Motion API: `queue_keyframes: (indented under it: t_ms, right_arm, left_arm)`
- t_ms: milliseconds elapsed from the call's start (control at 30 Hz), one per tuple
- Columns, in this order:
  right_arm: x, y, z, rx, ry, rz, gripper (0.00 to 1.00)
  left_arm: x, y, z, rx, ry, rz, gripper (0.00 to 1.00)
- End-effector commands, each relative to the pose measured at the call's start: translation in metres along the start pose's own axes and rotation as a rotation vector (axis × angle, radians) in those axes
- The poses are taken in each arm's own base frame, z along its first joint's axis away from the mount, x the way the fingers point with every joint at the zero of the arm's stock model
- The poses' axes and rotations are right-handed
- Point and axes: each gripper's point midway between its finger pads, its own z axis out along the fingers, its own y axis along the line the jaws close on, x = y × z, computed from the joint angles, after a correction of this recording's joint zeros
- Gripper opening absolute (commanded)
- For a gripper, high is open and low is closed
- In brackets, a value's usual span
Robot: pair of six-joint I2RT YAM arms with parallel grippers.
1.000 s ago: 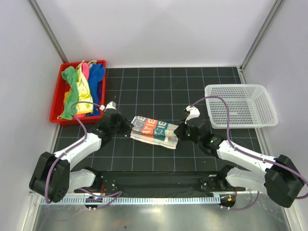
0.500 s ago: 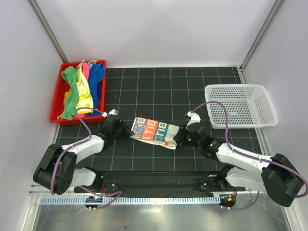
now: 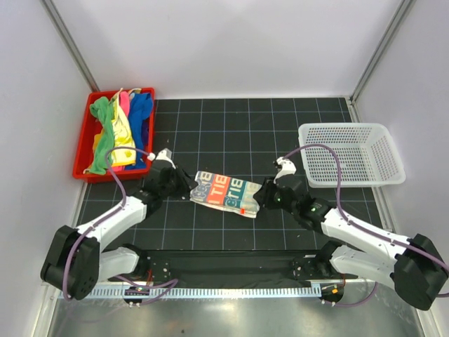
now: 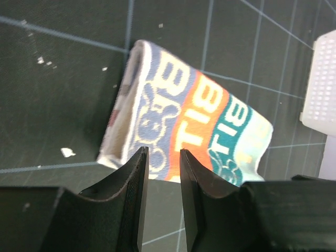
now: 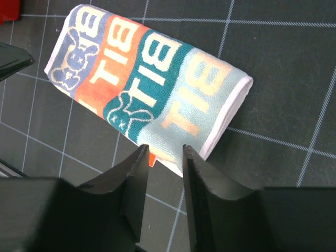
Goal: Fold and stack the towels
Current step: Fold the towel, then smooth out wrinkles on the folded towel
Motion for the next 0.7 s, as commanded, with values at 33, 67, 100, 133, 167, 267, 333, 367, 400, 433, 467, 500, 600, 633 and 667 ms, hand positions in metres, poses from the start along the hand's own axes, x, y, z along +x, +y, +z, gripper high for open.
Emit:
queue_keyframes:
  t_ms: [33,67,100,133,167,267,333,367,400,433,467,500,600,633,667]
  right_arm:
    - [-0.01,0.015,0.007,-0.008,0.005,0.049,0.31]
    - [-0.006,0.017,0.013,-0.014,0.017,0.055,0.29]
    - [-0.001,0.016,0.016,-0.014,0.029,0.062,0.27]
    - [0.003,0.018,0.018,-0.019,0.039,0.081,0.25]
    - [0.01,0.017,0.023,-0.017,0.06,0.088,0.24]
    - [0.035,0.009,0.031,-0.006,0.103,0.117,0.19]
    - [0.045,0.006,0.033,-0.007,0.119,0.143,0.18]
    - [0.051,0.002,0.033,0.0,0.128,0.15,0.17]
    - [0.061,-0.007,0.033,0.023,0.145,0.154,0.17]
    - [0.065,-0.012,0.033,0.041,0.152,0.157,0.17]
    - [0.068,-0.016,0.033,0.057,0.157,0.159,0.16]
    - [0.07,-0.021,0.033,0.078,0.156,0.159,0.16]
    - [0.078,-0.031,0.03,0.111,0.166,0.159,0.16]
    - [0.078,-0.033,0.029,0.116,0.165,0.16,0.16]
    - [0.077,-0.032,0.029,0.116,0.165,0.16,0.16]
  left_arm:
    - [-0.01,-0.024,-0.001,0.036,-0.003,0.068,0.33]
    - [-0.007,-0.026,0.001,0.037,0.011,0.077,0.33]
    - [-0.01,-0.036,0.004,0.053,0.012,0.086,0.33]
    - [-0.004,-0.033,0.011,0.037,0.035,0.096,0.33]
    - [-0.002,-0.031,0.015,0.028,0.043,0.096,0.31]
    - [0.008,-0.022,0.027,0.002,0.072,0.091,0.3]
    - [0.013,-0.011,0.033,-0.024,0.071,0.083,0.28]
    - [0.017,-0.004,0.036,-0.043,0.078,0.082,0.28]
    - [0.022,0.005,0.038,-0.068,0.082,0.08,0.28]
    - [0.022,0.007,0.04,-0.071,0.079,0.077,0.28]
    - [0.025,0.01,0.042,-0.077,0.081,0.073,0.28]
    - [0.028,0.016,0.045,-0.093,0.088,0.07,0.28]
    - [0.033,0.022,0.048,-0.107,0.101,0.074,0.28]
    - [0.033,0.023,0.048,-0.107,0.099,0.076,0.29]
    - [0.031,0.022,0.048,-0.104,0.095,0.076,0.29]
